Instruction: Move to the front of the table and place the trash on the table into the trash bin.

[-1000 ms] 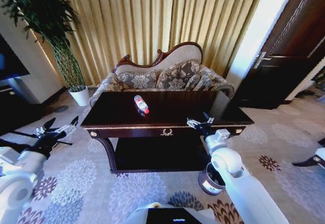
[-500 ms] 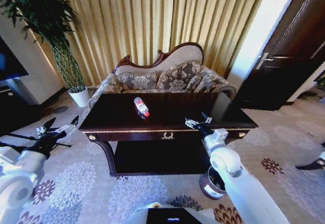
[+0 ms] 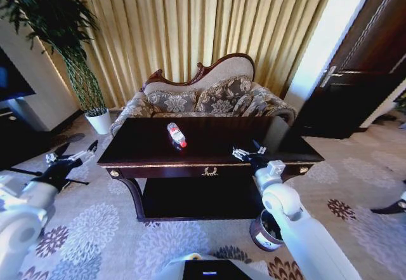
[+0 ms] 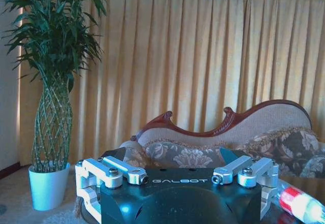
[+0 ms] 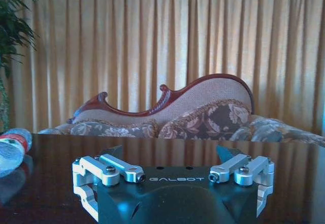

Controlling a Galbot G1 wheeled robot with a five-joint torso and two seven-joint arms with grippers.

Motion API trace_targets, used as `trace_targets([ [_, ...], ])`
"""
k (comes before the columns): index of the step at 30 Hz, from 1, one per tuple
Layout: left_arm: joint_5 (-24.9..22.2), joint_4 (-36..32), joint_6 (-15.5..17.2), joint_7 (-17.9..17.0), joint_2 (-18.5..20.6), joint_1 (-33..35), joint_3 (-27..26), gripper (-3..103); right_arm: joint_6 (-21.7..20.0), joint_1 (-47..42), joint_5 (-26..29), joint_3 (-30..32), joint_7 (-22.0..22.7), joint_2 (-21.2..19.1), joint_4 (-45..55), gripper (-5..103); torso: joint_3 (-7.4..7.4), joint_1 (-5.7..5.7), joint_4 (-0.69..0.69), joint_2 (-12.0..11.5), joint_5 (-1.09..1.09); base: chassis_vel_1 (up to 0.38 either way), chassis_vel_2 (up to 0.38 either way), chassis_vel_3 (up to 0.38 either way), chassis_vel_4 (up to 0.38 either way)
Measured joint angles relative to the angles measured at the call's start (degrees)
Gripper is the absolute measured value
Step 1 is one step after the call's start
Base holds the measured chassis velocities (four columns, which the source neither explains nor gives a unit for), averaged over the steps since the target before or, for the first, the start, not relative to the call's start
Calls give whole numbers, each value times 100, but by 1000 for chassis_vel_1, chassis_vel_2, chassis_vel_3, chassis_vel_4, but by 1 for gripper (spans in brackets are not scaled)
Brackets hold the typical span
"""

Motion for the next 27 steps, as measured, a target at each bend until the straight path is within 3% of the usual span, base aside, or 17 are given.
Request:
trace_targets([
  [4,-67,312,56,-179,325,-445,263,100,3,-52,54,9,101,-19,17,100,0,0,1,0,0,0,0,0,0],
  [9,-325,697,234,-884,808,-1116,726,100,3,-98,73,-3,152,9,31,100,0,0,3,0,1,0,0,0,0],
  [10,-325,697,234,-884,808,-1116,726,100,3,-98,73,-3,152,9,31,100,0,0,3,0,1,0,0,0,0],
  [13,-628,871,478,-1564,1041,-1758,1281,100,-3,-100,147,9,211,0,72,100,0,0,3,0,1,0,0,0,0],
  [14,-628,871,478,-1564,1041,-1758,1281,100,-3,-100,147,9,211,0,72,100,0,0,3,0,1,0,0,0,0],
  [16,-721,1009,600,-1877,1138,-2252,1761,100,-8,-117,200,39,253,-12,99,100,1,0,1,0,1,0,0,0,0],
  [22,-677,1384,622,-2021,1146,-3274,2879,100,-12,-135,266,131,296,-19,126,100,0,0,2,0,0,0,0,0,0],
  [25,-611,1564,621,-2052,1062,-3680,3292,100,-14,-120,278,162,317,-14,124,100,1,0,1,0,1,0,0,0,0],
  [27,-563,1839,621,-2154,898,-4172,3840,100,-24,-57,296,167,464,-11,67,100,0,0,3,0,1,0,0,0,0],
])
